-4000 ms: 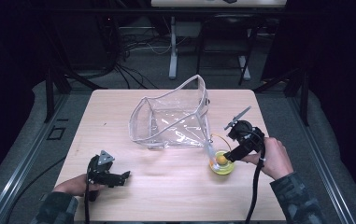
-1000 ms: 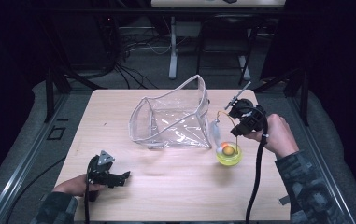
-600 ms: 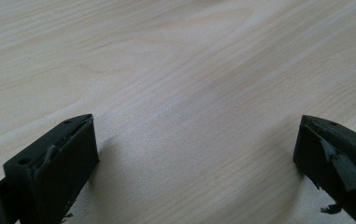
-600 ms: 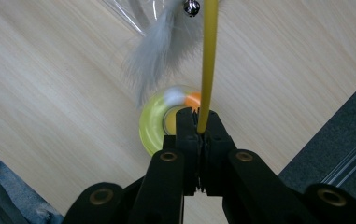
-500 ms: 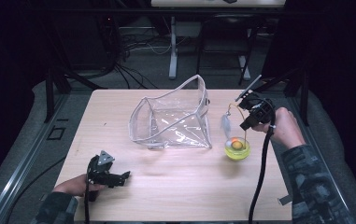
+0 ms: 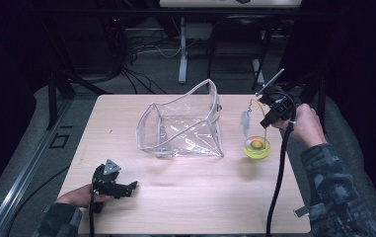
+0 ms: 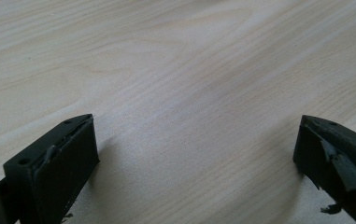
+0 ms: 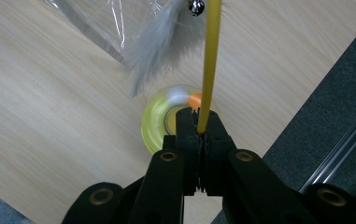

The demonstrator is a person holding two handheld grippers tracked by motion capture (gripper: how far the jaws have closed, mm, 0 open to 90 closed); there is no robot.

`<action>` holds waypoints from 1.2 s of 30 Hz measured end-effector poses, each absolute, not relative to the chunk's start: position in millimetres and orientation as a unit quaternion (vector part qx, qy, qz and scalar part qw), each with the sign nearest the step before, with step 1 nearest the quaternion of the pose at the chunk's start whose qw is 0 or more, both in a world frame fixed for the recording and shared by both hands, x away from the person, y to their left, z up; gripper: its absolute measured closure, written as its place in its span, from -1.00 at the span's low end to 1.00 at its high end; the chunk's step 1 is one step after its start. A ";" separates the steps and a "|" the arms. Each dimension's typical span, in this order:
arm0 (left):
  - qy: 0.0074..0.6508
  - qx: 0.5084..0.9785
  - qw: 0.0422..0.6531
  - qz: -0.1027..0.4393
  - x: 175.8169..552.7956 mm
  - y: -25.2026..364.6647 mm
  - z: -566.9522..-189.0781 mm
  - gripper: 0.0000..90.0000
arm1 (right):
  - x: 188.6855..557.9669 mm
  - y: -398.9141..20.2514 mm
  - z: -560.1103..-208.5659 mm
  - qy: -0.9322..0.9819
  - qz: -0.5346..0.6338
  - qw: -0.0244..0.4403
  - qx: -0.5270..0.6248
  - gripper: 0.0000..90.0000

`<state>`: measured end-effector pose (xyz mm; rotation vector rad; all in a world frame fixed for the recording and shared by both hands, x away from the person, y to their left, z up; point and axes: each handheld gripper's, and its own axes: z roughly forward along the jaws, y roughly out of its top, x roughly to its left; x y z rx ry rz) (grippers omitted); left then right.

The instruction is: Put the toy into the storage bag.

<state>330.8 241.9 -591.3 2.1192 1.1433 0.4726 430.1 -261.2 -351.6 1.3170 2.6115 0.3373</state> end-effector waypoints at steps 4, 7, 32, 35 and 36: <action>0.439 0.813 0.337 0.181 330.8 241.9 -591.3 -1.00 | 434.7 -264.1 -350.8 0.881 0.111 0.103 0.448 0.96; 0.439 0.813 0.337 0.181 330.8 241.9 -591.3 -1.00 | 439.2 -267.0 -350.1 0.878 0.110 0.103 0.454 0.96; 0.439 0.813 0.337 0.181 330.8 241.9 -591.3 -1.00 | 468.6 -276.0 -322.1 0.865 0.110 0.119 0.475 0.96; 0.438 0.813 0.337 0.181 330.8 241.9 -591.3 -1.00 | 469.0 -274.4 -317.9 0.868 0.108 0.120 0.470 0.96; 0.439 0.813 0.337 0.181 330.7 241.8 -591.3 -1.00 | 469.2 -274.1 -316.8 0.868 0.108 0.120 0.470 0.96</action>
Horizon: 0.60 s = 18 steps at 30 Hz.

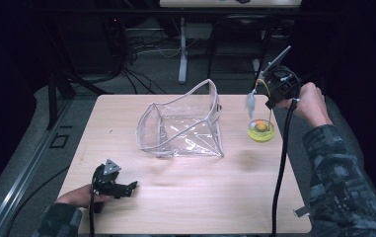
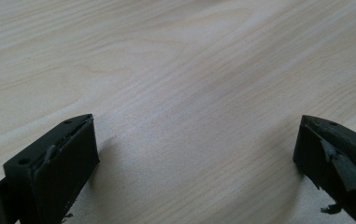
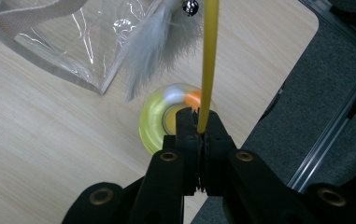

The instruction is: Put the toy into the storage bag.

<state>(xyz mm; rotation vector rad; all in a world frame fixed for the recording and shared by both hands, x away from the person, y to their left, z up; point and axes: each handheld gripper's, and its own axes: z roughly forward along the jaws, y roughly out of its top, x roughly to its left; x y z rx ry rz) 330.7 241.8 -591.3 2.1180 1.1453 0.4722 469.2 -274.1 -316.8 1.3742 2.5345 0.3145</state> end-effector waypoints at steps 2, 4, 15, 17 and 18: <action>0.439 0.813 0.337 0.181 330.8 241.9 -591.3 -1.00 | 469.7 -273.6 -313.8 0.866 0.114 0.124 0.471 0.96; 0.439 0.813 0.337 0.181 330.8 241.9 -591.3 -1.00 | 470.6 -273.5 -310.1 0.868 0.111 0.123 0.469 0.96; 0.439 0.813 0.337 0.181 330.8 241.9 -591.3 -1.00 | 470.6 -267.4 -295.6 0.869 0.117 0.134 0.462 0.96; 0.439 0.813 0.337 0.181 330.8 241.9 -591.3 -1.00 | 471.2 -265.9 -292.3 0.869 0.117 0.133 0.462 0.96; 0.439 0.813 0.337 0.181 330.8 241.9 -591.3 -1.00 | 471.3 -264.2 -289.9 0.868 0.122 0.138 0.462 0.96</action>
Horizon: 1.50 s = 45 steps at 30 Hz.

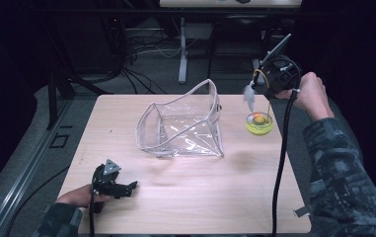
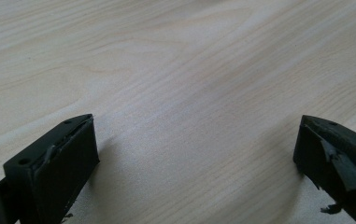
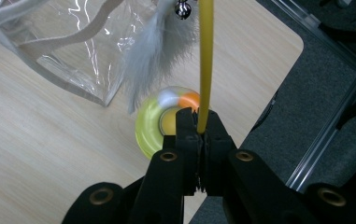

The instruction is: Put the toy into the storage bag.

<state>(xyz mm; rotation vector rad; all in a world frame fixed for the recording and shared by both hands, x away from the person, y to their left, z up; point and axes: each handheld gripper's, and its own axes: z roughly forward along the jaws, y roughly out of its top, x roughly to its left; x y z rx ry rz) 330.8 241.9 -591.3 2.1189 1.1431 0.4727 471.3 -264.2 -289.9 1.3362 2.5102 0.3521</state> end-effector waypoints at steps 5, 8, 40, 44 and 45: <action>0.439 0.813 0.337 0.181 330.8 241.9 -591.3 -1.00 | 470.7 -260.8 -283.9 0.868 0.126 0.140 0.459 0.96; 0.439 0.813 0.337 0.181 330.8 241.9 -591.3 -1.00 | 470.6 -259.5 -278.9 0.870 0.127 0.140 0.455 0.96; 0.438 0.813 0.337 0.181 330.8 241.9 -591.3 -1.00 | 472.5 -229.4 -227.1 0.879 0.141 0.173 0.422 0.96; 0.439 0.813 0.337 0.181 330.7 241.8 -591.3 -1.00 | 471.6 -226.3 -220.4 0.879 0.147 0.175 0.418 0.96; 0.439 0.813 0.337 0.181 330.8 241.9 -591.3 -1.00 | 471.4 -225.3 -219.0 0.879 0.146 0.176 0.418 0.96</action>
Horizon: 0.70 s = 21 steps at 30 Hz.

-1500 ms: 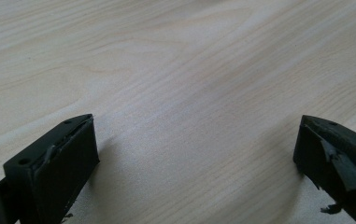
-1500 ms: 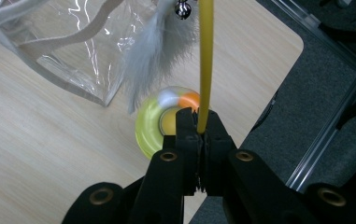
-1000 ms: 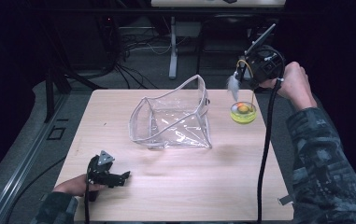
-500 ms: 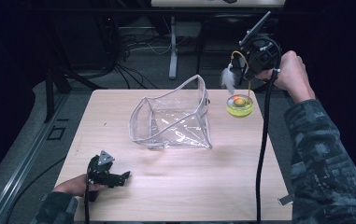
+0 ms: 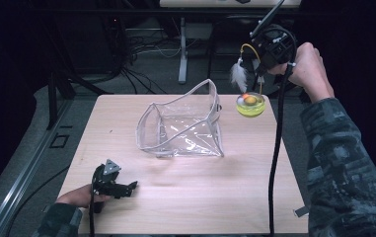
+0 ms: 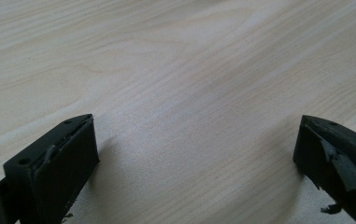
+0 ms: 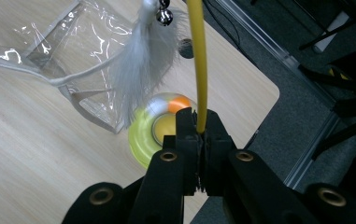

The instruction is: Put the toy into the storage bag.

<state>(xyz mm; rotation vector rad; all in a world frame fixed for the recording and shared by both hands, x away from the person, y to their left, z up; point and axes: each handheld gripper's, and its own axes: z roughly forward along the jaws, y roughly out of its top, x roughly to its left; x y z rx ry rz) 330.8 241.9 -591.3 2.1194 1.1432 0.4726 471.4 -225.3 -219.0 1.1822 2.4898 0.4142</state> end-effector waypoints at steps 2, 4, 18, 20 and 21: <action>0.438 0.813 0.337 0.181 330.8 241.9 -591.3 -1.00 | 471.1 -223.4 -216.2 0.880 0.147 0.179 0.415 0.96; 0.439 0.813 0.337 0.181 330.8 241.8 -591.3 -1.00 | 471.0 -221.4 -213.8 0.880 0.149 0.179 0.413 0.96; 0.438 0.813 0.337 0.181 330.8 241.9 -591.3 -1.00 | 469.6 -209.5 -196.7 0.881 0.168 0.187 0.401 0.96; 0.439 0.813 0.337 0.181 330.7 241.9 -591.3 -1.00 | 469.6 -207.6 -194.5 0.880 0.171 0.189 0.400 0.96; 0.438 0.813 0.337 0.181 330.8 241.9 -591.3 -1.00 | 469.6 -205.7 -192.1 0.880 0.174 0.191 0.399 0.96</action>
